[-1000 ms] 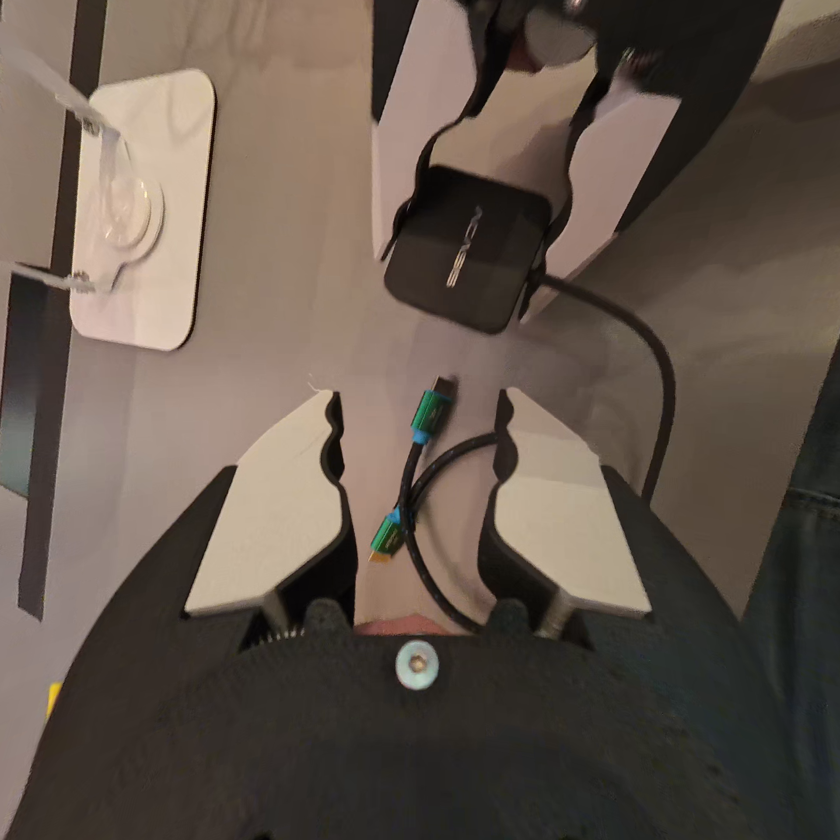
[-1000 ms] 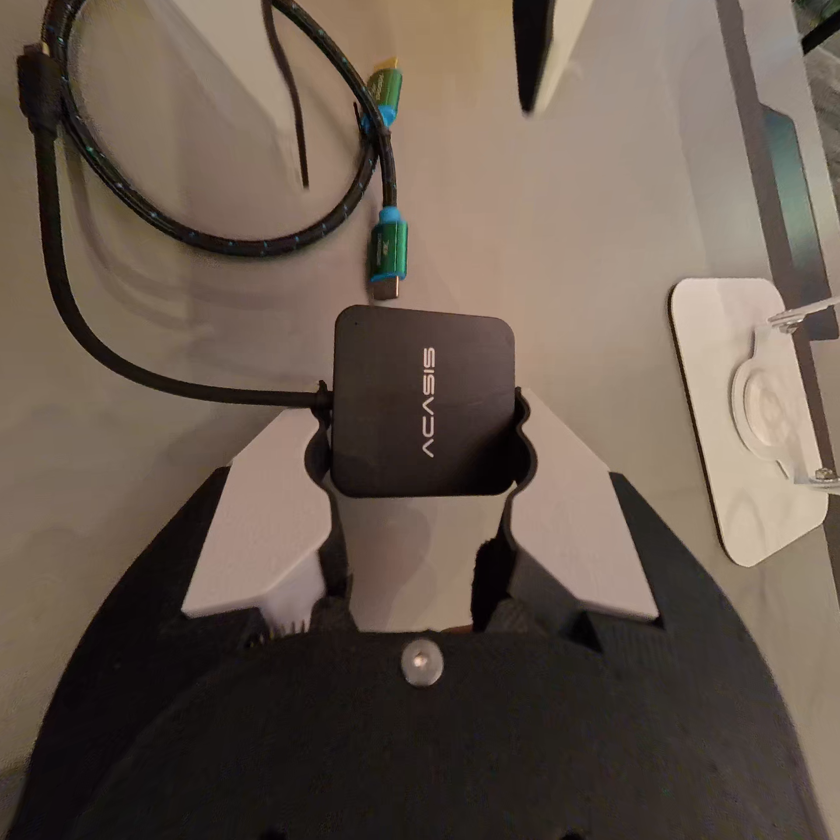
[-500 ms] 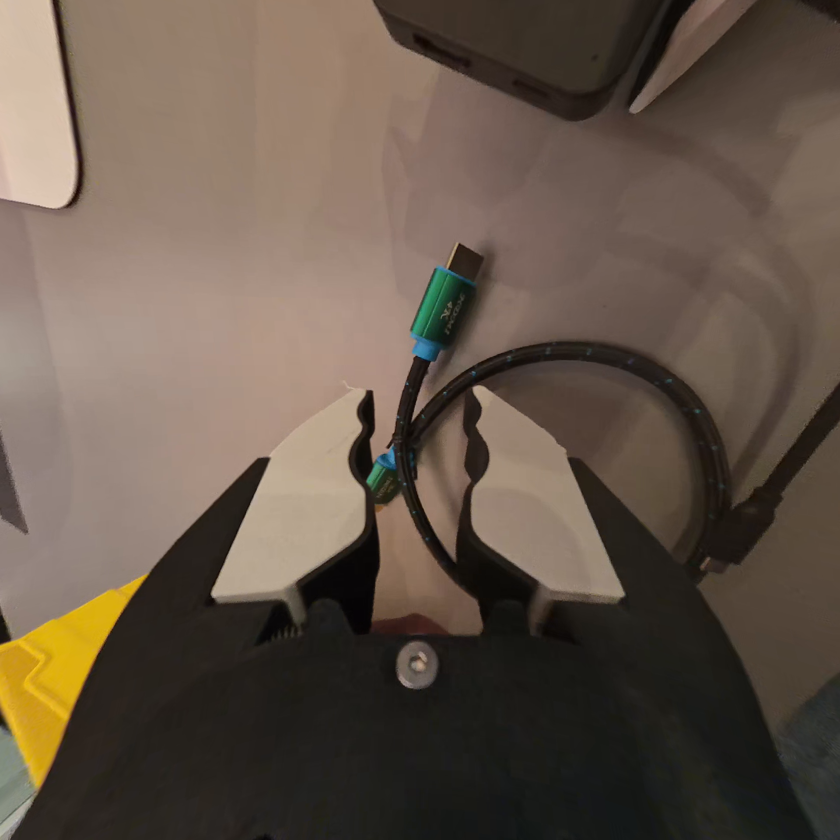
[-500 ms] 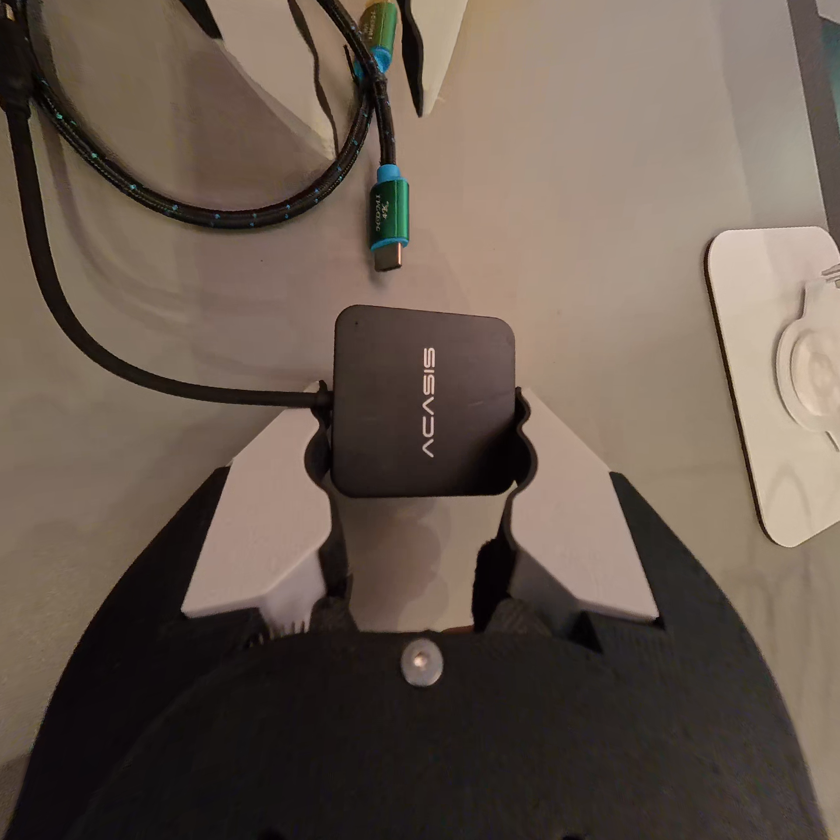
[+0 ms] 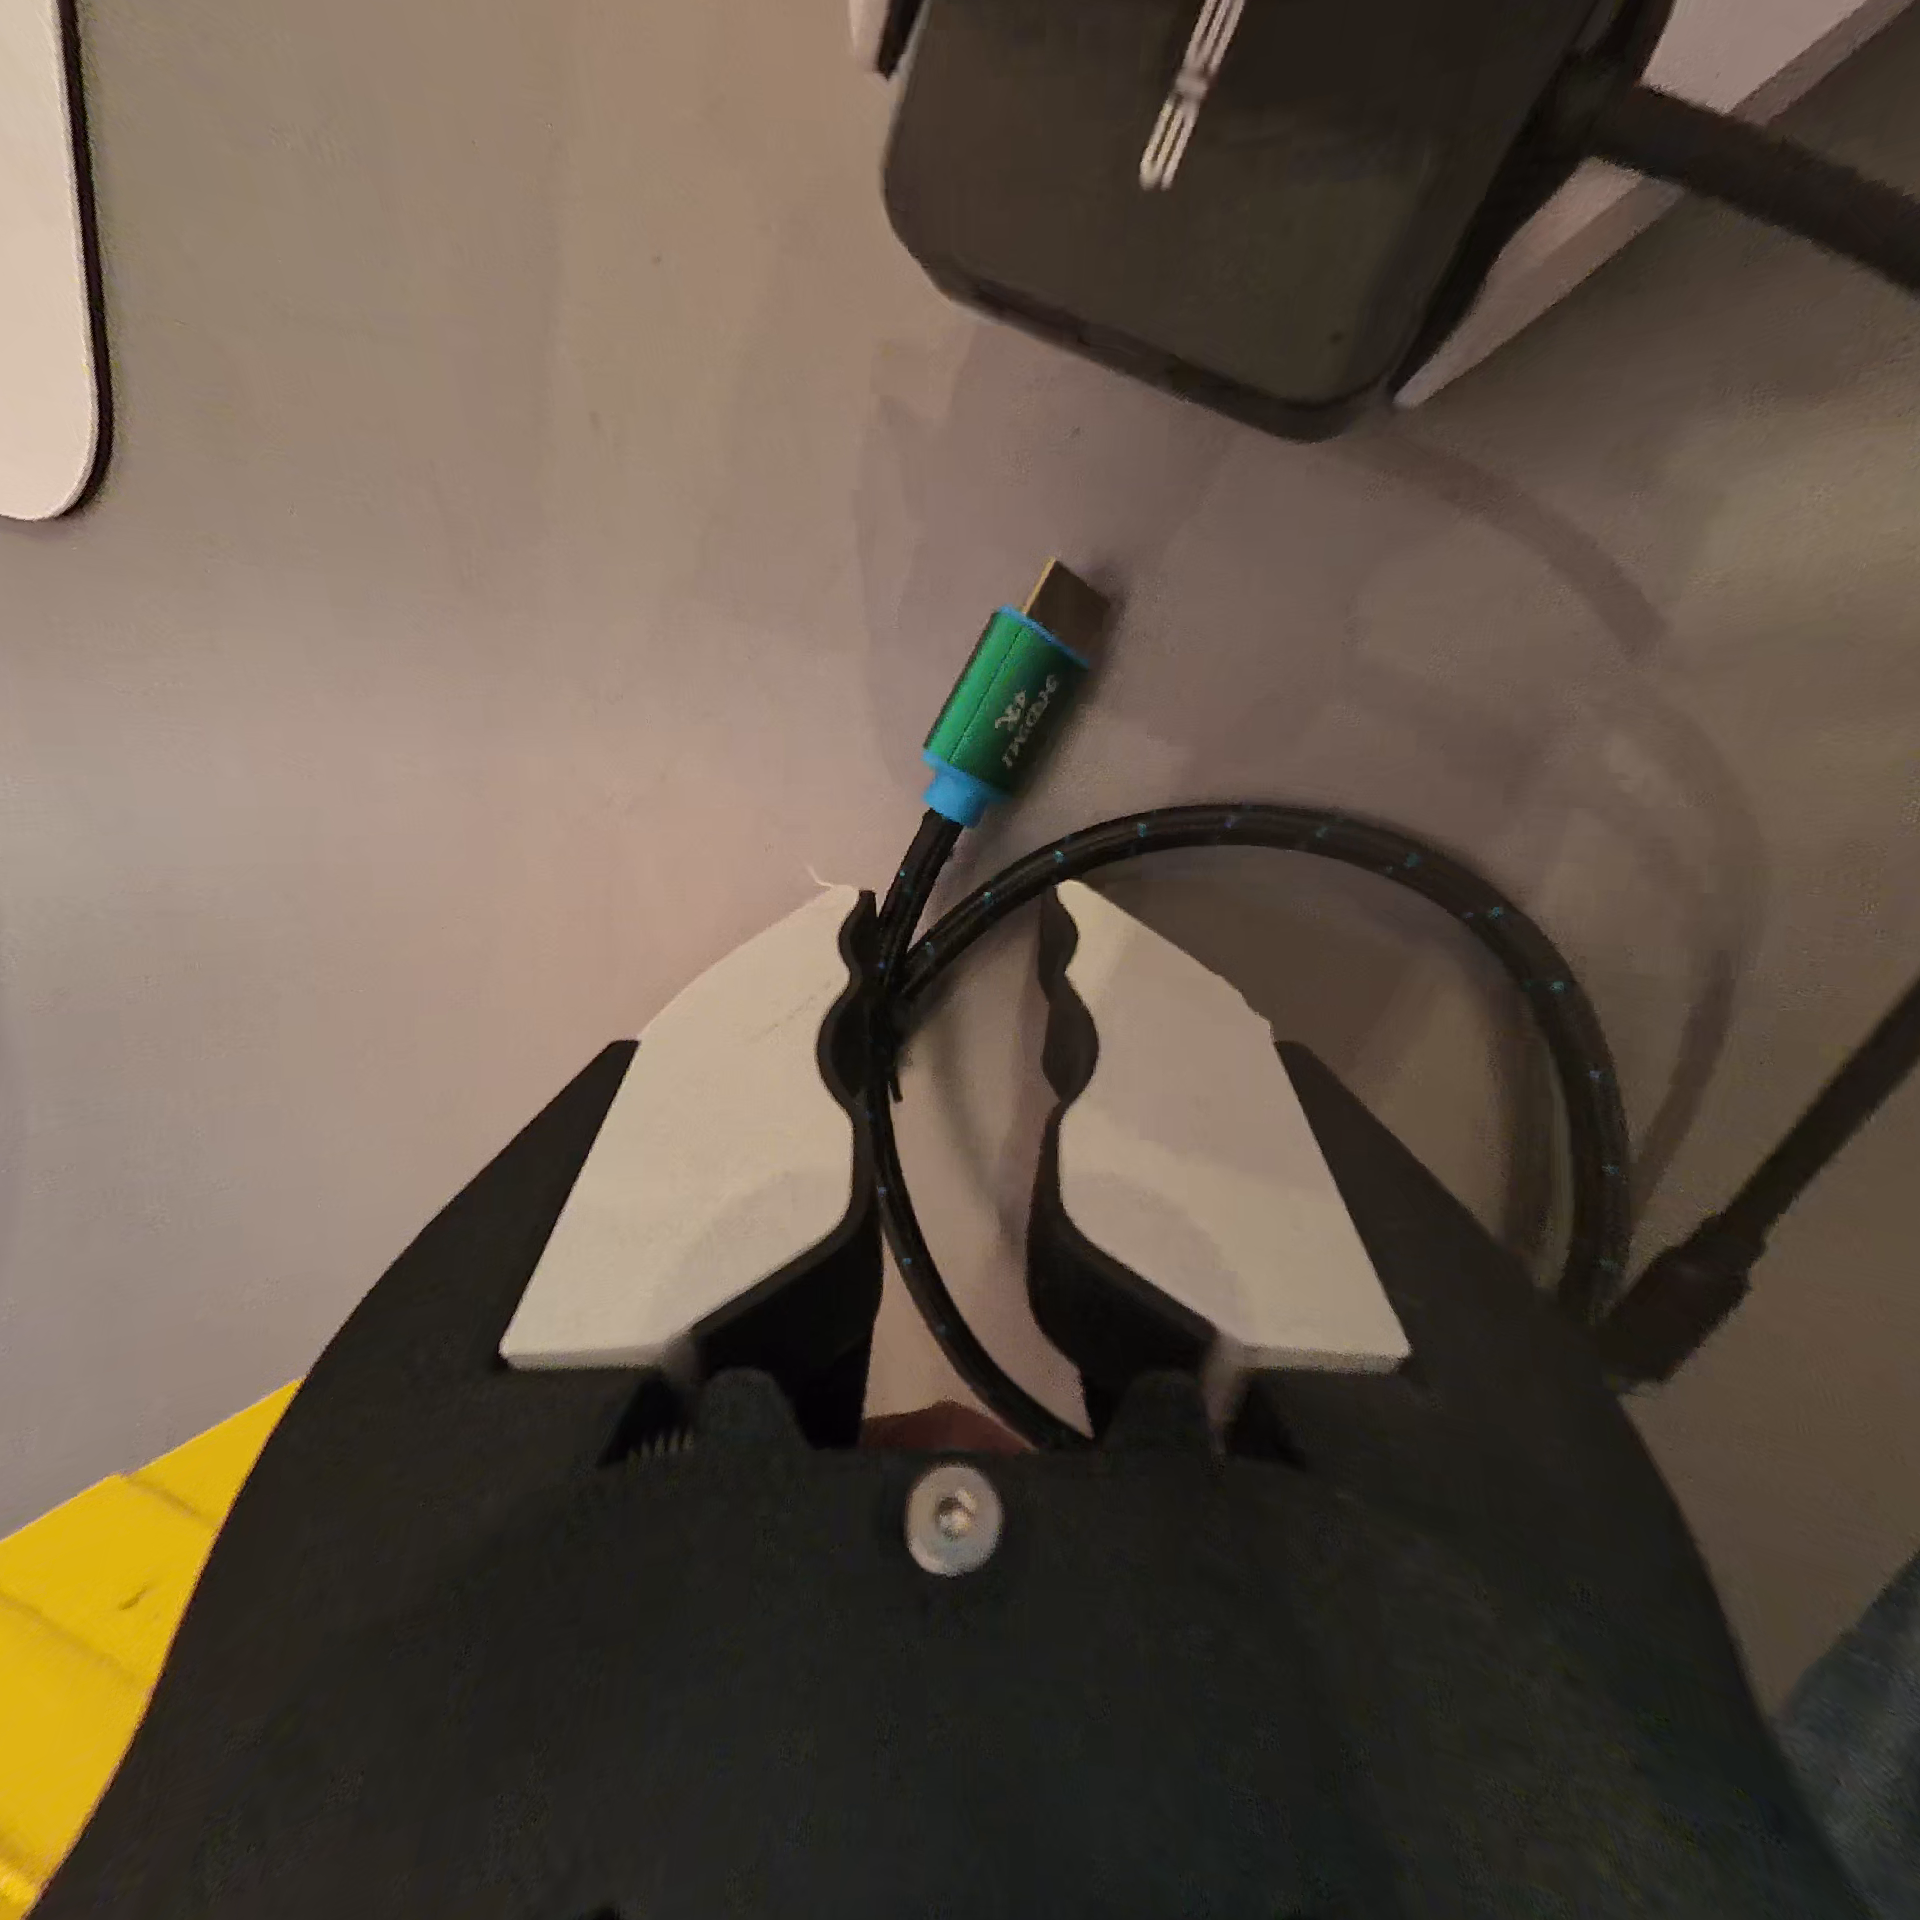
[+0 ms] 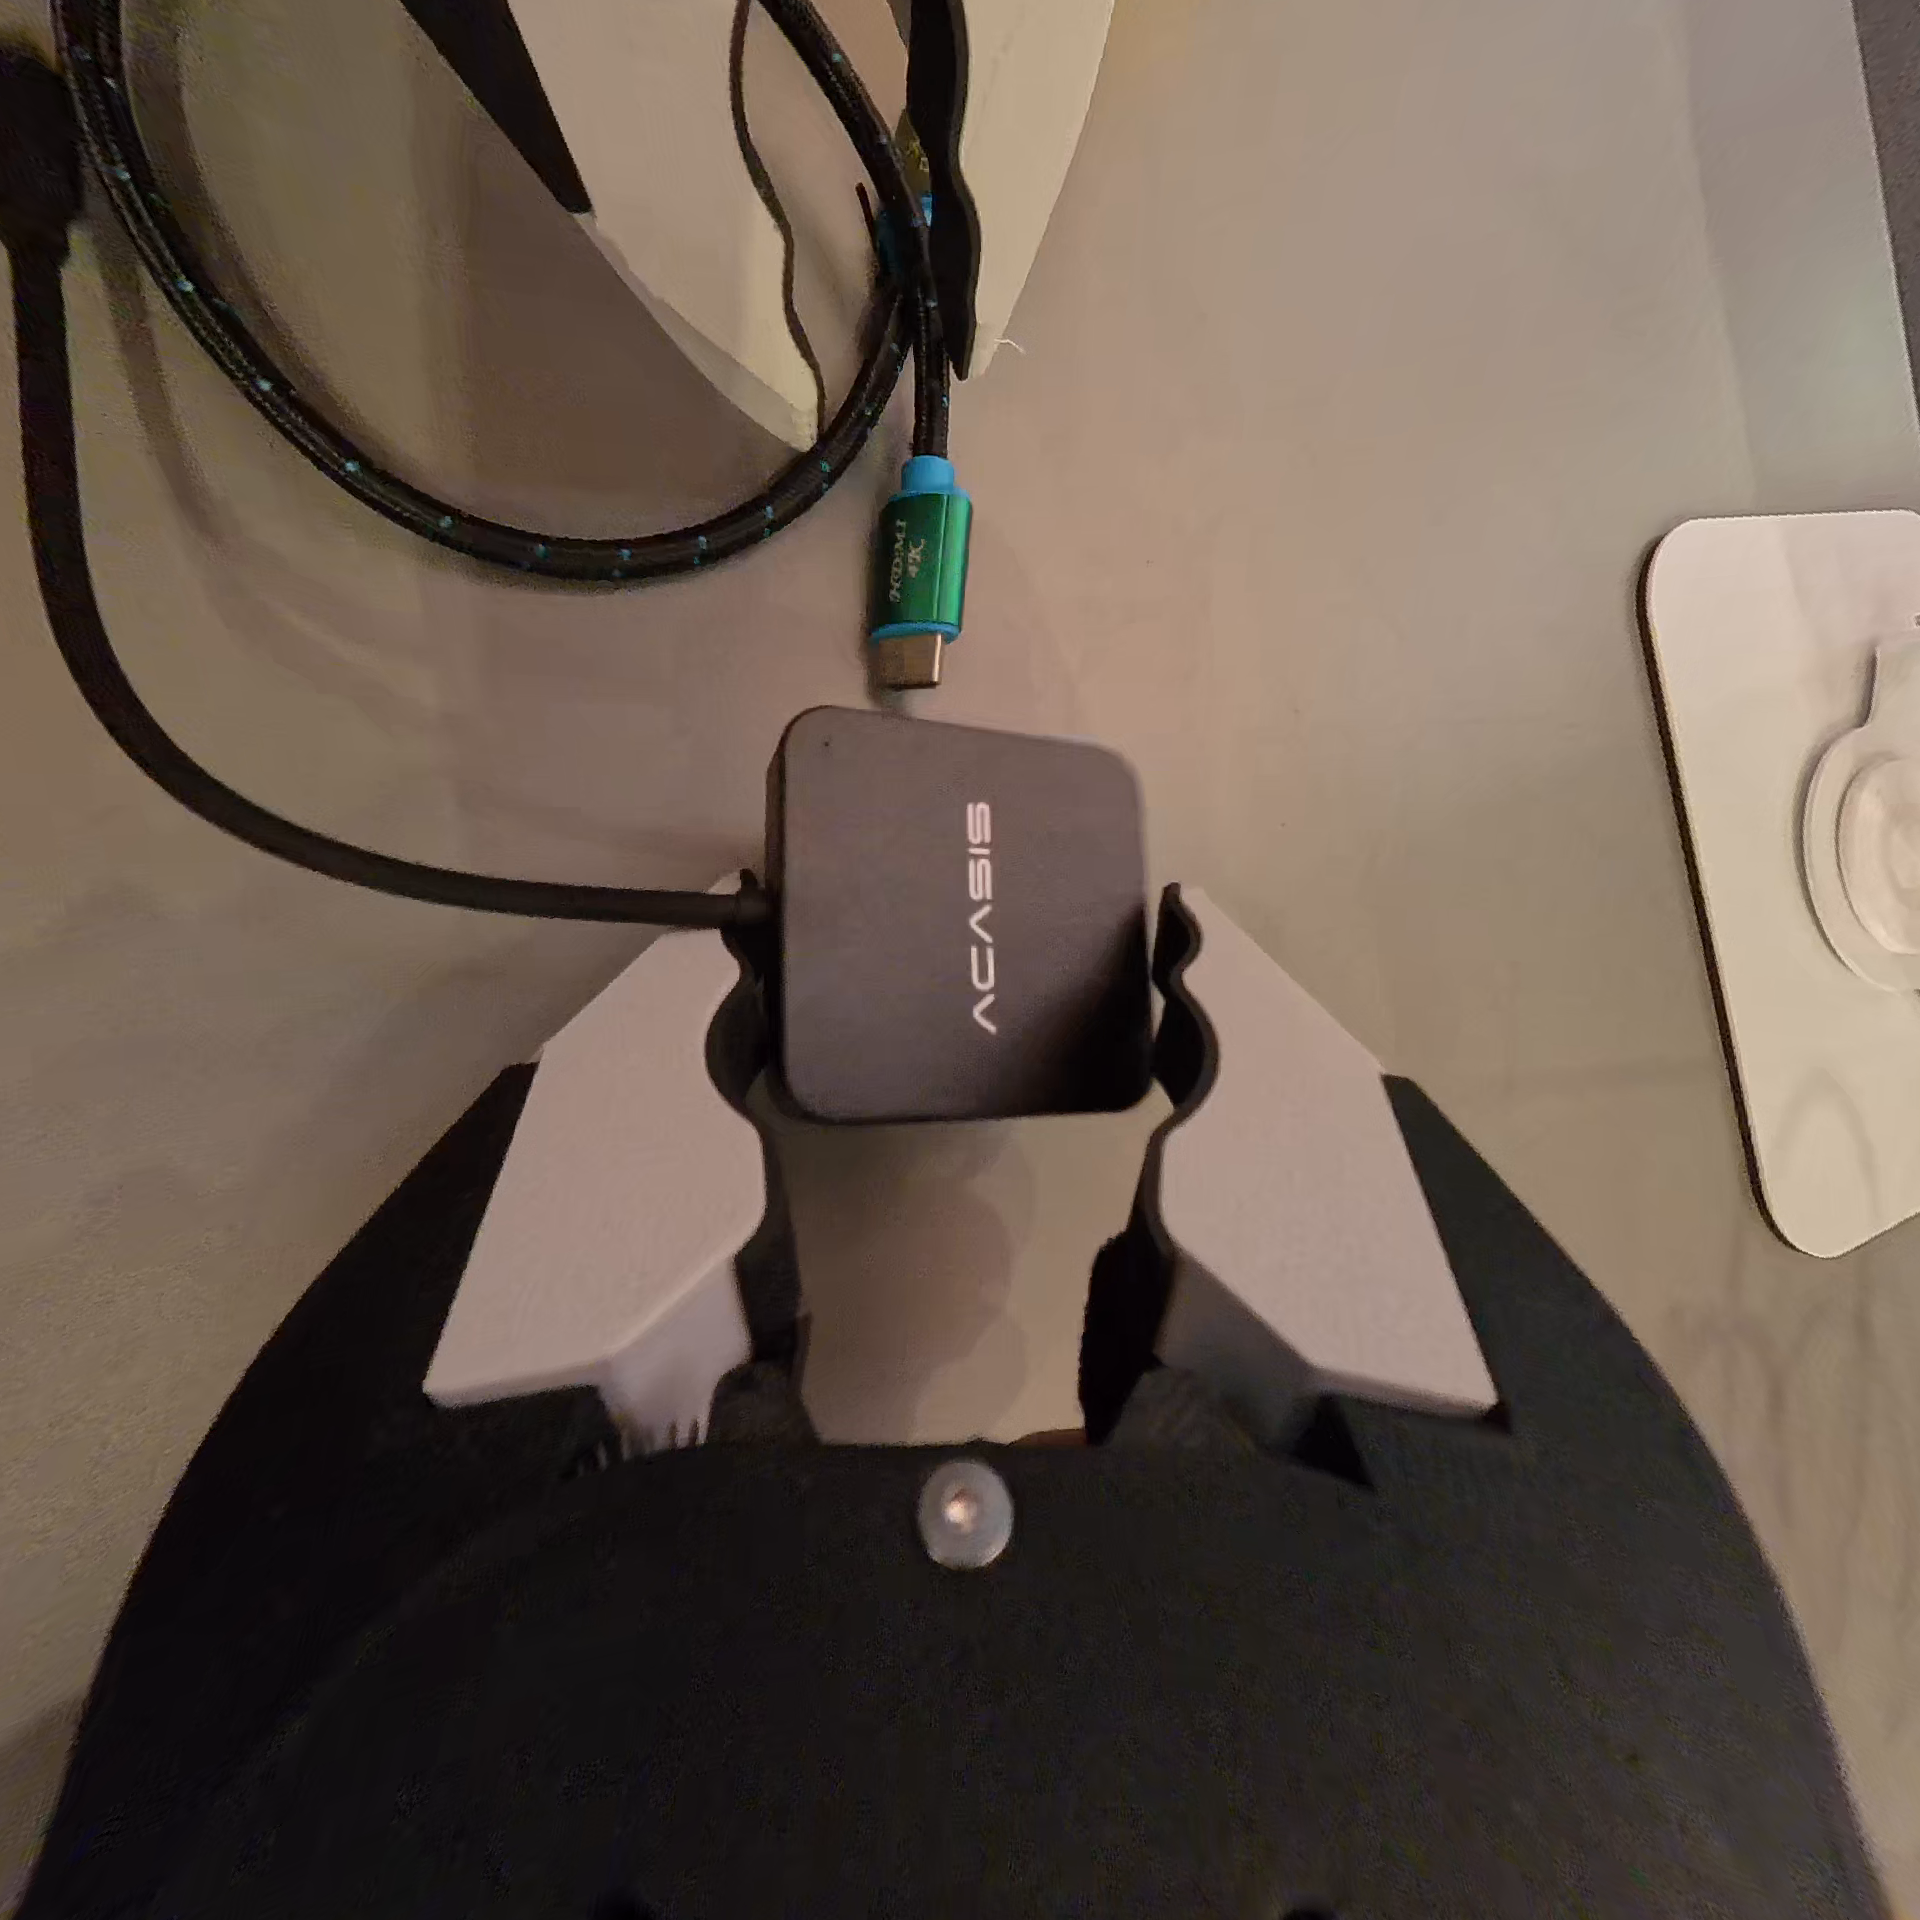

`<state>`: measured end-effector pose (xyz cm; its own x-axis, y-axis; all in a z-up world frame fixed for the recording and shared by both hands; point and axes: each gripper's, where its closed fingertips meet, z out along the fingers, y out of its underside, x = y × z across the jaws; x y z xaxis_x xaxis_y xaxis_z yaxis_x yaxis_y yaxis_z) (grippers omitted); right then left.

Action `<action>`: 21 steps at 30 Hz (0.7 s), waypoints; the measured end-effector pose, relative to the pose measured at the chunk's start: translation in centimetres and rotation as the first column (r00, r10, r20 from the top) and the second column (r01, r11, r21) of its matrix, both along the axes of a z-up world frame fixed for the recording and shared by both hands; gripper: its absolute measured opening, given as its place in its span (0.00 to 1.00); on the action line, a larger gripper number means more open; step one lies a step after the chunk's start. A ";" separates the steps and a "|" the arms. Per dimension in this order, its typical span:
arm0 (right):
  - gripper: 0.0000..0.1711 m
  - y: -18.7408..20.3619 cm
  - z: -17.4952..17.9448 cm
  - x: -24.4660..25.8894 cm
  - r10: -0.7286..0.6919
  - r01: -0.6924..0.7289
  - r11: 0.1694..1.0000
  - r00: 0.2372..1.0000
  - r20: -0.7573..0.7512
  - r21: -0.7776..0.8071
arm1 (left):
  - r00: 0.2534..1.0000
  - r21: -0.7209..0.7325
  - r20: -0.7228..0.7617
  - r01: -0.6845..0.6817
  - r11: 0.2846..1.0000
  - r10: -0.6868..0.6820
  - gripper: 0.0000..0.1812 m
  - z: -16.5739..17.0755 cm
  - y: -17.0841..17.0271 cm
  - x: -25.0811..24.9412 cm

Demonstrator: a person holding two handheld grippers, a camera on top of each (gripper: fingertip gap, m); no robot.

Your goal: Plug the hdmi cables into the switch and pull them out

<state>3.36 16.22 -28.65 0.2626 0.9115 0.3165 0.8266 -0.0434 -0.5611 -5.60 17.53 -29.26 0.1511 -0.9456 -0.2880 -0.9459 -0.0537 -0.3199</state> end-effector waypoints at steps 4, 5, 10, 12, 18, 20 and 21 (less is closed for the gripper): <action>0.41 -0.2 -0.1 0.1 -0.002 0.002 1.000 1.000 0.006 -0.018 | 1.000 0.011 -0.006 -0.002 1.000 0.003 0.13 0.2 0.1 -0.1; 0.41 -0.2 -0.1 0.1 -0.001 0.002 1.000 1.000 0.005 -0.023 | 1.000 0.013 -0.006 -0.002 1.000 0.002 0.12 0.2 0.2 -0.2; 0.43 -0.7 -0.2 1.0 -0.009 0.012 0.998 0.999 0.047 -0.060 | 1.000 0.027 -0.002 -0.002 1.000 0.002 0.09 0.5 0.2 -0.5; 0.43 -1.0 -0.2 1.6 -0.007 0.013 0.998 0.997 0.077 -0.069 | 1.000 0.039 -0.009 -0.007 0.999 0.008 0.08 0.7 0.4 -0.7; 0.37 -0.5 2.3 1.5 -0.050 0.050 0.998 0.999 0.007 -0.037 | 1.000 0.061 0.029 -0.004 0.998 0.002 0.03 2.3 0.5 -0.6; 0.35 -0.4 3.0 0.6 -0.057 0.055 0.998 0.997 -0.049 -0.043 | 1.000 0.081 0.030 0.002 0.997 -0.004 0.03 2.9 0.6 -0.7; 0.35 -0.4 3.1 0.1 -0.056 0.053 0.997 0.996 -0.072 -0.049 | 0.999 0.088 0.033 0.005 0.996 -0.008 0.03 3.2 0.5 -0.6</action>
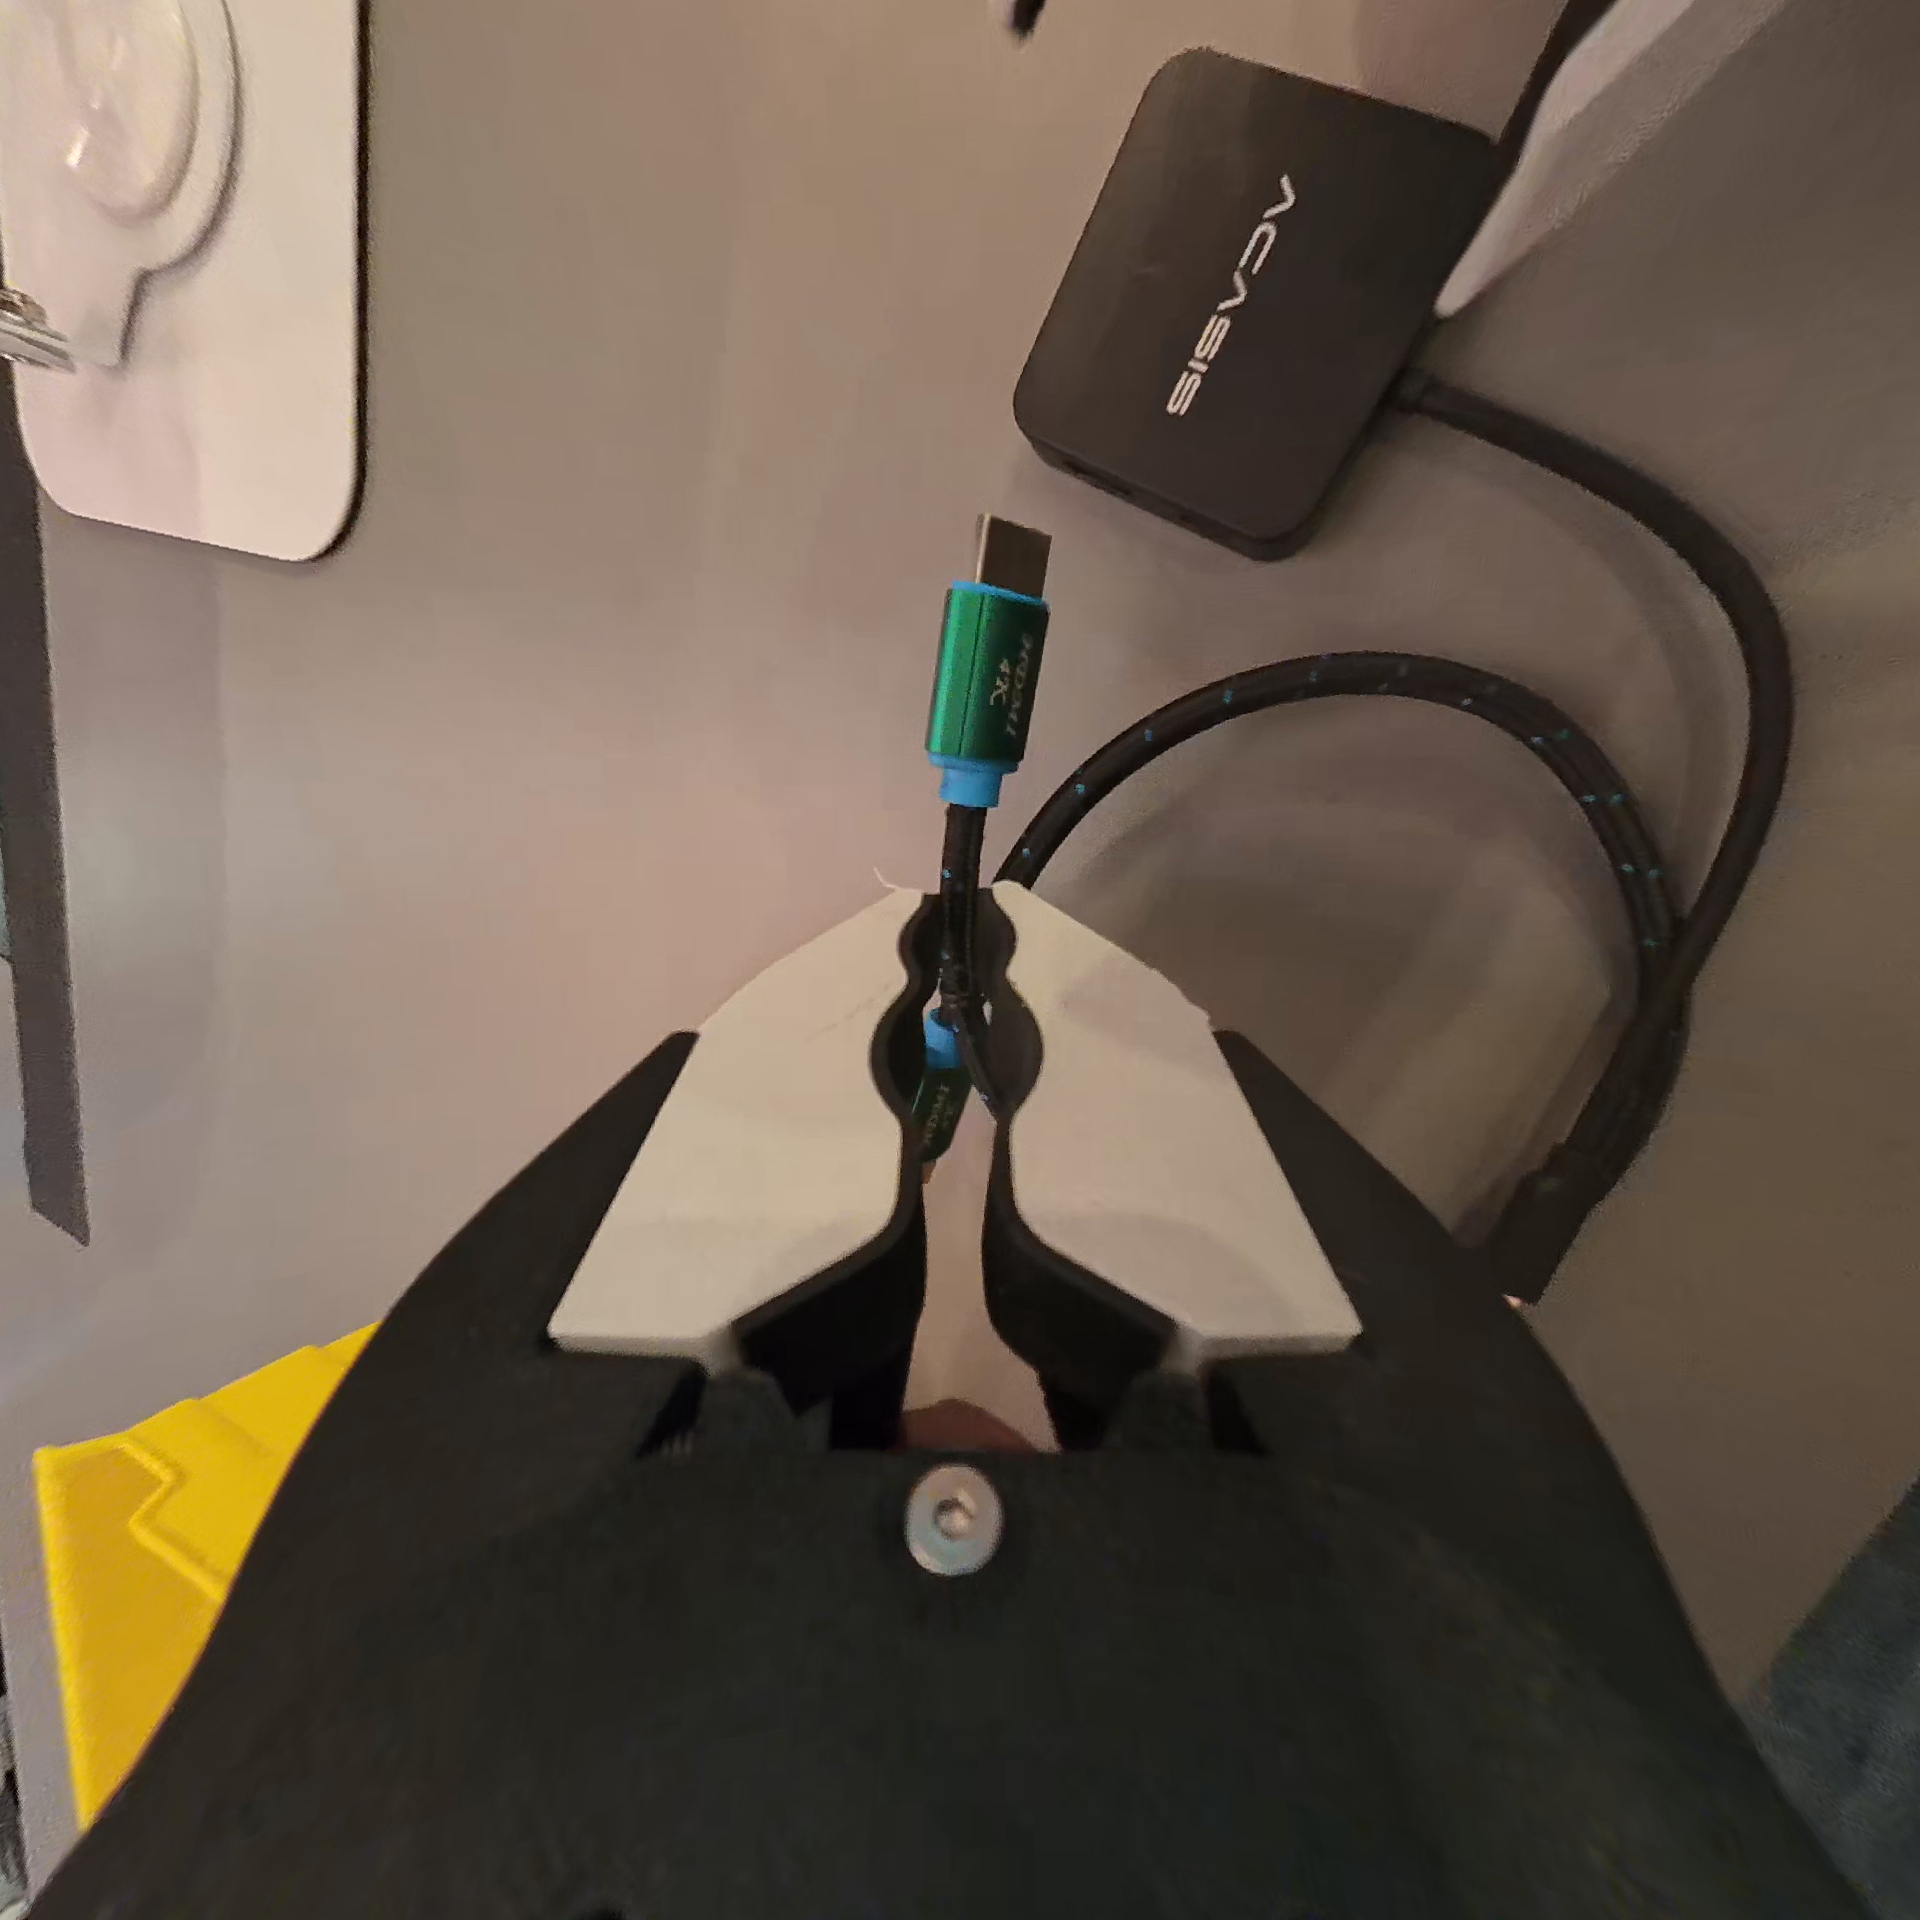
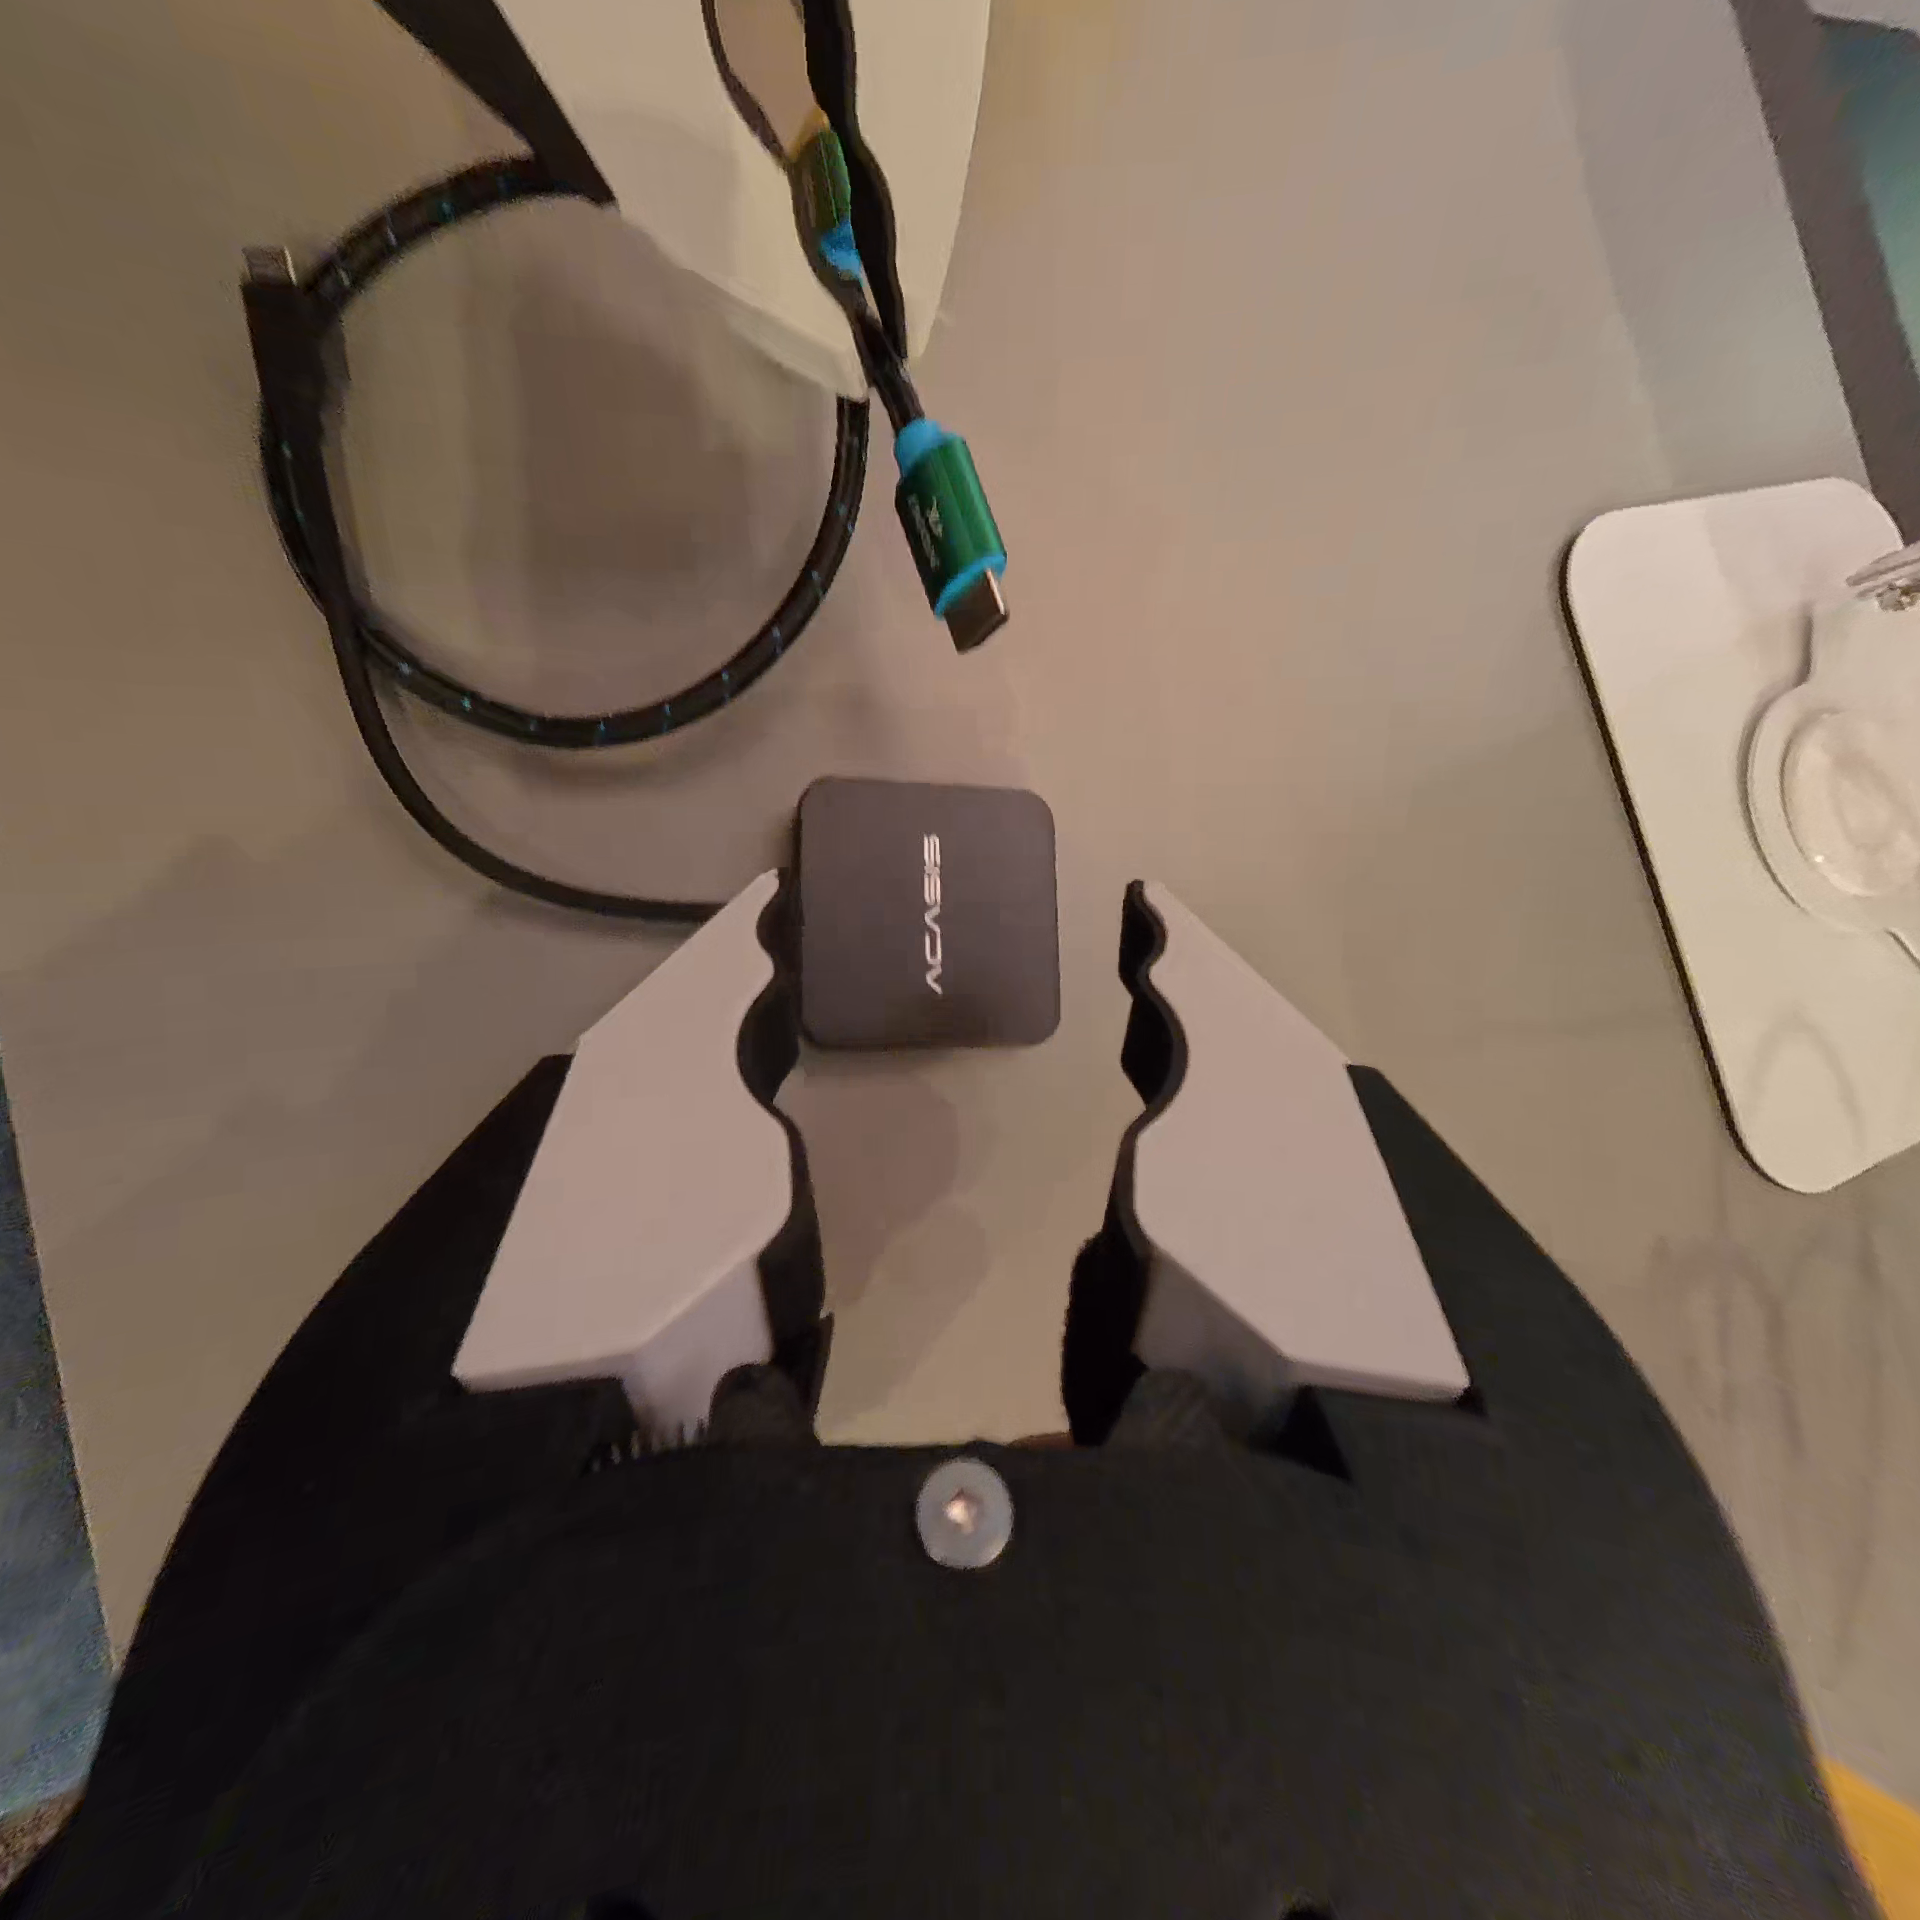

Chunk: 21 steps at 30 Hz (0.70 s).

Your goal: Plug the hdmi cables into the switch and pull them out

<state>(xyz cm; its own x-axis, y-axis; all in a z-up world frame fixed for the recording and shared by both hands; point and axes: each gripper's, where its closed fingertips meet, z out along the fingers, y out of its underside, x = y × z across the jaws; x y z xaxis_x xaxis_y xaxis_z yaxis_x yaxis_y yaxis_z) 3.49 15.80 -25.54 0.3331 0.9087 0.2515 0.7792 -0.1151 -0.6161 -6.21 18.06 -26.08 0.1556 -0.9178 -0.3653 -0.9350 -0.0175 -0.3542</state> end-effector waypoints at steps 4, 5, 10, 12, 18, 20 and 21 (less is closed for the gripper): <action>0.34 0.3 -0.4 -1.2 0.008 -0.007 1.000 1.000 -0.027 0.020 | 0.999 0.027 0.009 0.032 0.999 -0.032 0.03 1.0 -0.5 0.3; 0.32 0.6 -0.4 -1.1 0.005 -0.005 0.999 1.000 -0.015 0.039 | 0.999 0.036 0.013 0.036 0.999 -0.037 0.03 1.3 -0.5 0.4; 0.24 0.6 0.3 -2.3 0.030 -0.026 0.998 0.997 -0.074 0.053 | 0.997 0.062 0.031 0.074 0.995 -0.076 0.03 2.7 -1.1 1.1; 0.21 0.3 0.3 -2.9 0.042 -0.039 0.998 0.995 -0.093 0.041 | 0.995 0.069 0.033 0.091 0.993 -0.093 0.03 3.1 -1.5 1.5; 0.10 -0.3 1.4 -4.4 0.063 -0.063 0.998 0.975 -0.214 0.007 | 0.990 0.101 0.031 0.134 0.986 -0.138 0.03 3.7 -2.3 2.2; 0.00 -0.6 2.1 -4.8 0.065 -0.073 0.997 0.960 -0.273 -0.017 | 0.989 0.115 0.034 0.137 0.984 -0.142 0.03 4.0 -2.2 2.3; 0.00 -0.7 2.4 -5.0 0.063 -0.075 0.997 0.952 -0.300 -0.029 | 0.989 0.122 0.035 0.140 0.983 -0.145 0.03 4.2 -2.2 2.4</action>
<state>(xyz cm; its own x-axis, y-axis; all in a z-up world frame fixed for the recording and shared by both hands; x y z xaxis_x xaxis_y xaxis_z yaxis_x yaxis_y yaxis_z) -1.52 15.12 -23.11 0.3237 0.9393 0.1136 0.5671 -0.0965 -0.8180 -3.86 15.84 -21.93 0.0444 -0.8822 -0.4688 -0.9084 0.1596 -0.3864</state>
